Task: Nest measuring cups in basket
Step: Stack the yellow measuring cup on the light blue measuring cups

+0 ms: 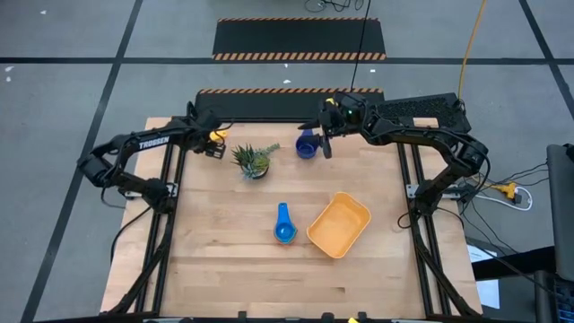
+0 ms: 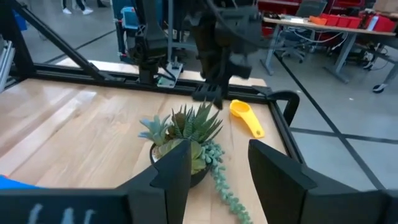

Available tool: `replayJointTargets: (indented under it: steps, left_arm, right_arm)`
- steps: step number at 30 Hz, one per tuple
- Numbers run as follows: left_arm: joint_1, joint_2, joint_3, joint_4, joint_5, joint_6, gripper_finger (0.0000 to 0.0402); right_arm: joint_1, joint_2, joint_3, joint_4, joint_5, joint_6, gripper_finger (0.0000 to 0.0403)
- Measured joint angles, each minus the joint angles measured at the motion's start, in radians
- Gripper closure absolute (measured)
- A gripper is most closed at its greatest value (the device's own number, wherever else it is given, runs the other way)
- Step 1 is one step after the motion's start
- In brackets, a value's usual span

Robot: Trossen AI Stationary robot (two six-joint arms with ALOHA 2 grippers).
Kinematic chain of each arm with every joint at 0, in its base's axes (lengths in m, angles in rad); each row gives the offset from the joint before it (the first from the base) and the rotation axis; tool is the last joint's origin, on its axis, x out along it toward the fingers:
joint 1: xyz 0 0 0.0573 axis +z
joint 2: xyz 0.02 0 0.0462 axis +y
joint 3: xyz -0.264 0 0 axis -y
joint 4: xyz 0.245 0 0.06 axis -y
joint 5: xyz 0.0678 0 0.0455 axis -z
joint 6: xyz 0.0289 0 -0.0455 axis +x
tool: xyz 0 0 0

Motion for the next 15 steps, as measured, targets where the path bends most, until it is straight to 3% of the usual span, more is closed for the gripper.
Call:
replayJointTargets:
  steps: [8, 15]
  left_arm:
    - [-0.009, 0.059, 0.000, 0.012, 0.014, 0.042, 0.0112]
    - [-0.021, 0.056, 0.004, 0.050, -0.077, 0.243, 0.0116]
  right_arm:
    - [0.000, 0.000, 0.000, 0.050, -0.001, 0.009, 0.0250]
    - [0.000, 0.000, 0.000, 0.052, -0.001, 0.020, 0.0250]
